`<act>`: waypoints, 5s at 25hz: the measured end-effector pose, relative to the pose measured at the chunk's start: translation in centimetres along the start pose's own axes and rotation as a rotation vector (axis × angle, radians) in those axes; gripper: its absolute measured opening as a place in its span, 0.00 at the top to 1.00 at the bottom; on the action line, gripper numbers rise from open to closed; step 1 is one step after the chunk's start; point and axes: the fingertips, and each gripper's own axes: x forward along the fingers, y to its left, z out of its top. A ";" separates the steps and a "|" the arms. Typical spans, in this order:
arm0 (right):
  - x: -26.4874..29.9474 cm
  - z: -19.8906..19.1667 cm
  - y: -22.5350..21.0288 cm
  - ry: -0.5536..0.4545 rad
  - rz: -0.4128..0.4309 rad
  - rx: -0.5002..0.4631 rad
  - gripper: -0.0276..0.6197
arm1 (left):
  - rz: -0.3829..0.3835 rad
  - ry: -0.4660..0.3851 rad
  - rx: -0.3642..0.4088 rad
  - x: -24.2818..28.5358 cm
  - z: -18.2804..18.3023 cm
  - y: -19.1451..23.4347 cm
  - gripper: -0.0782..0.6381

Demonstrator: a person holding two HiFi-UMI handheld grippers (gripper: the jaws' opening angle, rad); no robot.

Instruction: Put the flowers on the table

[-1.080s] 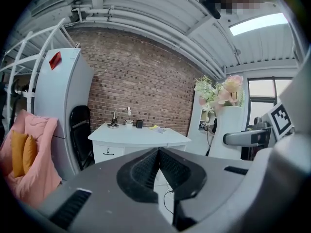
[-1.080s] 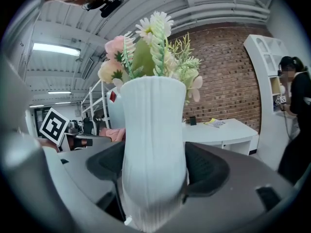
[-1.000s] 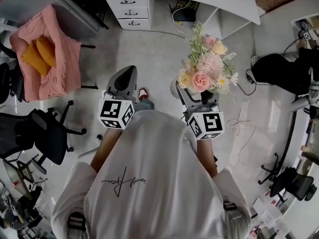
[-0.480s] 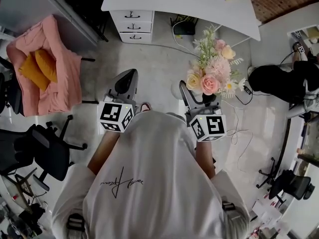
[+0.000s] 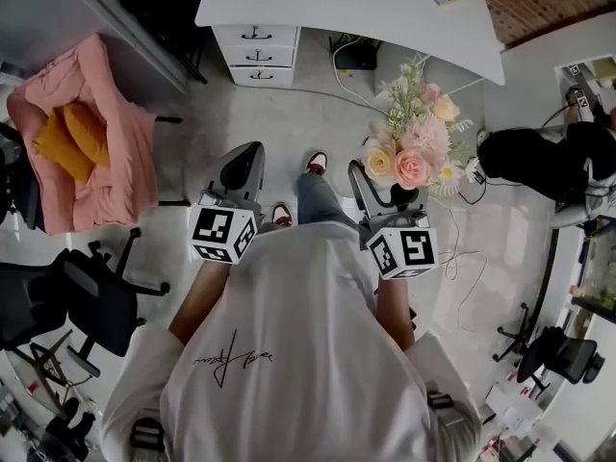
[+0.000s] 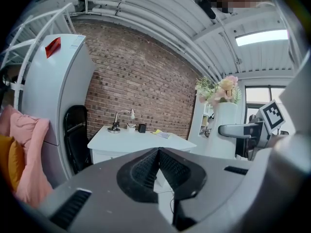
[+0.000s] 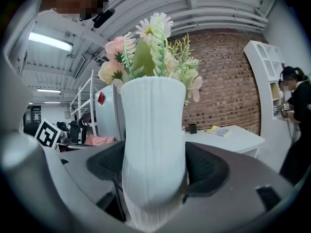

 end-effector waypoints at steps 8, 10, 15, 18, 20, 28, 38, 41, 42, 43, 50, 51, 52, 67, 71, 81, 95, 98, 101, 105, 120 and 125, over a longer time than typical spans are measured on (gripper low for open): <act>4.4 0.8 -2.8 -0.005 0.002 -0.001 0.34 | 0.019 -0.003 -0.003 4.0 1.3 2.0 0.88; 5.9 0.9 -4.2 -0.006 0.001 0.012 0.34 | 0.014 0.000 0.003 5.7 1.7 2.2 0.88; 9.5 1.7 -7.9 -0.017 0.000 0.046 0.34 | 0.008 0.015 0.021 10.9 3.0 2.6 0.88; 11.5 2.1 -10.2 -0.016 0.001 0.051 0.34 | 0.008 0.019 0.030 14.1 4.3 2.6 0.88; 12.8 2.6 -12.1 -0.022 -0.005 0.059 0.34 | 0.013 0.021 0.031 16.3 5.3 2.5 0.88; 16.3 3.4 -18.9 -0.036 -0.026 0.100 0.34 | -0.020 0.055 0.092 24.7 7.5 0.8 0.88; 19.3 3.8 -25.3 -0.063 -0.043 0.116 0.34 | -0.073 0.045 0.127 32.8 9.4 -1.8 0.88; 19.9 4.6 -26.2 -0.074 -0.046 0.115 0.34 | -0.083 0.044 0.132 33.9 9.9 -2.3 0.88; 20.0 4.7 -26.4 -0.073 -0.046 0.116 0.34 | -0.082 0.046 0.130 34.1 9.9 -2.4 0.88; 20.0 4.8 -26.6 -0.073 -0.045 0.116 0.34 | -0.081 0.049 0.126 34.3 9.9 -2.5 0.88; 21.6 4.8 -27.3 -0.062 -0.053 0.113 0.34 | -0.096 0.058 0.092 35.4 9.0 -1.7 0.88; 21.9 4.8 -27.4 -0.061 -0.054 0.110 0.34 | -0.091 0.063 0.089 35.6 8.9 -1.4 0.88; 22.2 5.0 -27.5 -0.059 -0.055 0.105 0.34 | -0.086 0.068 0.082 35.9 8.7 -1.1 0.88; 28.2 6.2 -29.4 -0.031 -0.067 0.089 0.34 | -0.154 0.082 0.006 41.7 9.2 1.4 0.88; 30.7 6.6 -30.5 -0.026 -0.073 0.093 0.34 | -0.159 0.094 0.009 44.2 10.2 2.6 0.88; 35.9 8.0 -32.6 -0.035 -0.101 0.098 0.34 | -0.192 0.126 0.025 49.1 11.5 4.7 0.88; 42.6 10.2 -34.5 -0.041 -0.170 0.084 0.34 | -0.263 0.102 0.043 56.4 15.3 8.6 0.88; 44.2 10.1 -34.5 -0.035 -0.176 0.082 0.34 | -0.270 0.107 0.041 57.3 15.4 9.9 0.88; 45.9 9.9 -34.4 -0.032 -0.177 0.079 0.34 | -0.271 0.116 0.034 57.9 15.2 11.4 0.88; 48.0 9.6 -34.3 -0.033 -0.184 0.082 0.34 | -0.267 0.129 0.031 58.9 14.8 13.2 0.88; 53.0 9.1 -34.8 -0.024 -0.202 0.073 0.34 | -0.279 0.158 0.013 61.4 14.0 16.6 0.88; 53.1 8.9 -34.9 -0.028 -0.194 0.077 0.34 | -0.255 0.160 0.022 61.1 14.0 16.8 0.88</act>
